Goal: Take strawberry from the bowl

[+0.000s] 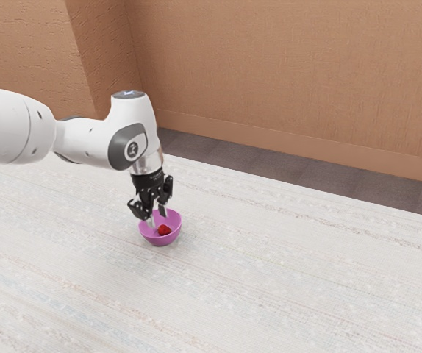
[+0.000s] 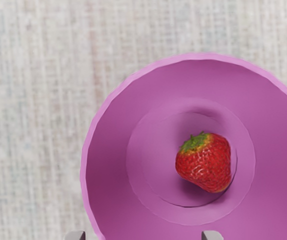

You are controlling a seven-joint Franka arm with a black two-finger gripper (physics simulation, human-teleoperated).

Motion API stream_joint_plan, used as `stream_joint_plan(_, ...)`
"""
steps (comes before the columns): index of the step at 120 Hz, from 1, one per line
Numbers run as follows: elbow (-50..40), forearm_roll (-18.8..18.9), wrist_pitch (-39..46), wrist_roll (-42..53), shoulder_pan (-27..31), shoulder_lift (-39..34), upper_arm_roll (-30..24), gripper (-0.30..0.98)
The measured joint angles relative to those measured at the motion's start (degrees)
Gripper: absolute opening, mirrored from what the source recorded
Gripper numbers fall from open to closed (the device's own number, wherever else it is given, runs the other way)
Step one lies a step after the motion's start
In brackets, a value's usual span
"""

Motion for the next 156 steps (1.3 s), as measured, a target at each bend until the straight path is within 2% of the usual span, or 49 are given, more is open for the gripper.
stream_joint_plan(85,3.5,-1.0,5.0,-4.7,0.8,6.6,0.0,0.24)
stream_joint_plan(156,5.1,-1.0,5.9,-6.0,1.1,10.1,0.1,0.24)
